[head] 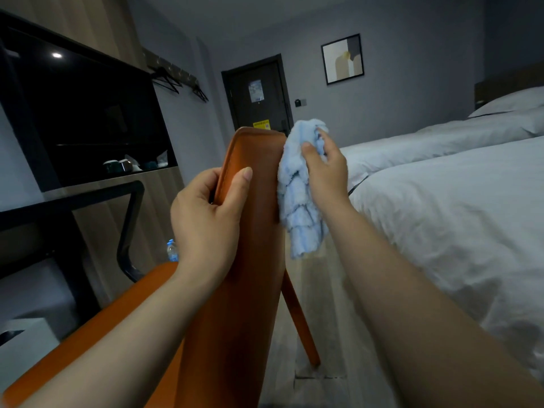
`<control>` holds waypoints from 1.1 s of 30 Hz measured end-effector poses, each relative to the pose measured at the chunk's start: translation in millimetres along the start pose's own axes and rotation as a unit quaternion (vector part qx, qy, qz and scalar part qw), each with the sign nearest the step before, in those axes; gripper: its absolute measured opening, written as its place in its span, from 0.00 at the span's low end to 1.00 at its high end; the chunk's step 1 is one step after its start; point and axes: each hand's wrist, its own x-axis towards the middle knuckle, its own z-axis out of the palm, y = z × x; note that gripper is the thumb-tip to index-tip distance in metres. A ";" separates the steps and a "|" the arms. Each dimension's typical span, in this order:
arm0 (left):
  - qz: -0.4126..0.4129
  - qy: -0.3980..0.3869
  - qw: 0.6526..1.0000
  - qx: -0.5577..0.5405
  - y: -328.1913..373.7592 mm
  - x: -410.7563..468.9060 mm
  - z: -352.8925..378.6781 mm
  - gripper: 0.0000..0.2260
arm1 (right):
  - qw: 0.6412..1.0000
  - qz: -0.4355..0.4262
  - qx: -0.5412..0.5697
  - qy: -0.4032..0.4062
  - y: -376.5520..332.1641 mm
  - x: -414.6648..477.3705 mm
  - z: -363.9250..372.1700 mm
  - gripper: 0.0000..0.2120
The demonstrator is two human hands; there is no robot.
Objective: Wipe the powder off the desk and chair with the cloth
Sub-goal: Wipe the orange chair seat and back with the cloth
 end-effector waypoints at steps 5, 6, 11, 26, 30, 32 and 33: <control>0.015 0.005 1.000 0.000 -1.4 -0.1 1.4 0.12 | 0.998 0.057 -0.009 -0.034 18.9 12.9 6.9 0.15; 0.017 0.007 1.000 0.001 -2.6 -0.1 1.9 0.12 | 0.997 0.071 -0.008 -0.040 25.4 12.0 6.0 0.16; 0.025 0.009 1.000 0.010 -6.0 0.3 3.8 0.12 | 0.991 0.120 0.024 -0.052 68.0 -18.3 4.6 0.09; 0.066 0.019 0.994 0.079 -9.5 -5.0 4.2 0.08 | 0.957 0.269 0.075 -0.081 172.8 -144.0 -3.1 0.11; 0.064 0.019 0.995 0.078 -8.1 -4.7 4.1 0.08 | 0.949 0.296 0.071 -0.084 182.4 -161.8 -5.9 0.12; 0.061 0.019 0.995 0.080 -7.8 -4.4 4.3 0.08 | 0.942 0.320 0.055 -0.084 187.6 -169.8 -9.1 0.14; 0.058 0.019 0.995 0.078 -7.9 -4.4 4.0 0.08 | 0.937 0.336 0.049 -0.082 190.3 -174.5 -11.4 0.15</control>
